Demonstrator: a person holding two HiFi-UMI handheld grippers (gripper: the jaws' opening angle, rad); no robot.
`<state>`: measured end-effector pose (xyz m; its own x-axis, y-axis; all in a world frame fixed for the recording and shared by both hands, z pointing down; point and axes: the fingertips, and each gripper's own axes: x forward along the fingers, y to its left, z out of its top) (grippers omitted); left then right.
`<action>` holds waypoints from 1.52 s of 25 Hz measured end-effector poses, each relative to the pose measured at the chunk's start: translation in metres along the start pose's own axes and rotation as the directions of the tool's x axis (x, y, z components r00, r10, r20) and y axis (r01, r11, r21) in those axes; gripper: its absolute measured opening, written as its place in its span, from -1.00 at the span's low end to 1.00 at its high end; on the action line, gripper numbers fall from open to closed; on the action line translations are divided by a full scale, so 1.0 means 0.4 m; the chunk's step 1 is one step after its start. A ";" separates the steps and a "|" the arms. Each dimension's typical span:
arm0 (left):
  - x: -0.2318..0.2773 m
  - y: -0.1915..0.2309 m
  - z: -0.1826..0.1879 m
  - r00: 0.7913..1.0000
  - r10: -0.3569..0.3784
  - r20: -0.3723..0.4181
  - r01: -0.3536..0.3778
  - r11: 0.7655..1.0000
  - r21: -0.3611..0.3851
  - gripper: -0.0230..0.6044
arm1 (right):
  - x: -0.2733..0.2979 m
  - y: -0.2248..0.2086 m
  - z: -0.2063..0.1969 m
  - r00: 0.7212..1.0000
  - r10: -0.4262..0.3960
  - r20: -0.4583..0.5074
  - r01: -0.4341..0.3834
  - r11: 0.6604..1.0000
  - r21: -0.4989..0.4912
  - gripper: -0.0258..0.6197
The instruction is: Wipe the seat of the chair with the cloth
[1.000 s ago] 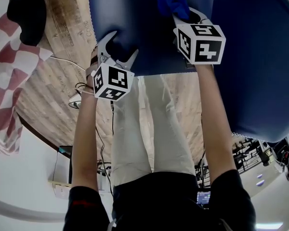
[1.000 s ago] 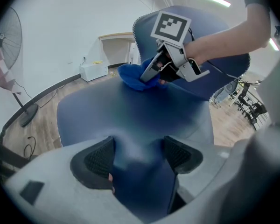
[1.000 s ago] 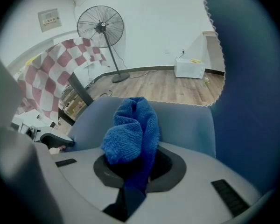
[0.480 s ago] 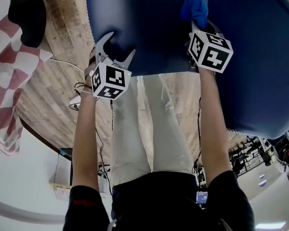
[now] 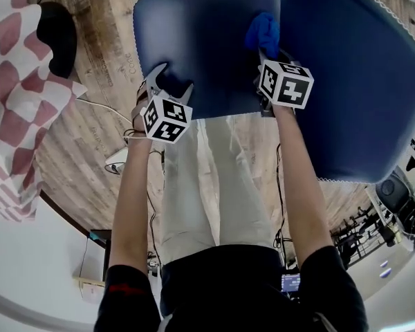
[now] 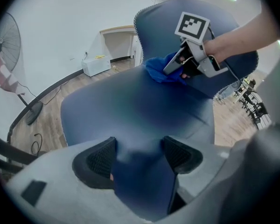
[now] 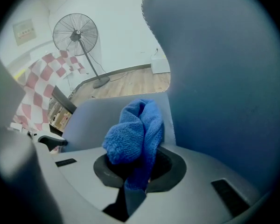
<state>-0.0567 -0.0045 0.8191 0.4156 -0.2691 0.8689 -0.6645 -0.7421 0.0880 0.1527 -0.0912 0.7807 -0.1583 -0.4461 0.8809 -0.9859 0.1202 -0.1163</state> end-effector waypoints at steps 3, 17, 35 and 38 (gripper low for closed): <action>-0.042 0.028 0.006 0.996 0.077 -0.050 -0.079 0.996 -0.032 -0.19 | -0.049 0.037 -0.007 0.999 0.047 -0.015 -0.047 0.999 -0.002 -0.79; -0.504 0.106 0.223 0.976 0.208 0.068 -0.180 0.940 -0.291 -0.86 | -0.407 0.204 0.163 0.981 0.164 0.101 -0.157 0.985 -0.071 -0.79; -1.340 0.076 0.839 0.709 0.381 0.594 -0.294 0.925 -0.242 -0.87 | -1.207 0.375 0.744 0.751 0.277 0.600 -0.061 0.933 -0.354 -0.79; -1.483 0.051 0.893 0.638 0.398 0.659 -0.346 0.913 -0.216 -0.87 | -1.333 0.403 0.787 0.697 0.303 0.650 -0.046 0.923 -0.382 -0.79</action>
<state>-0.0949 -0.0792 0.1314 0.4106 -0.8714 0.2685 -0.8845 -0.4522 -0.1151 0.0613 -0.1133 0.1478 -0.4442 -0.8510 0.2802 -0.8824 0.4697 0.0275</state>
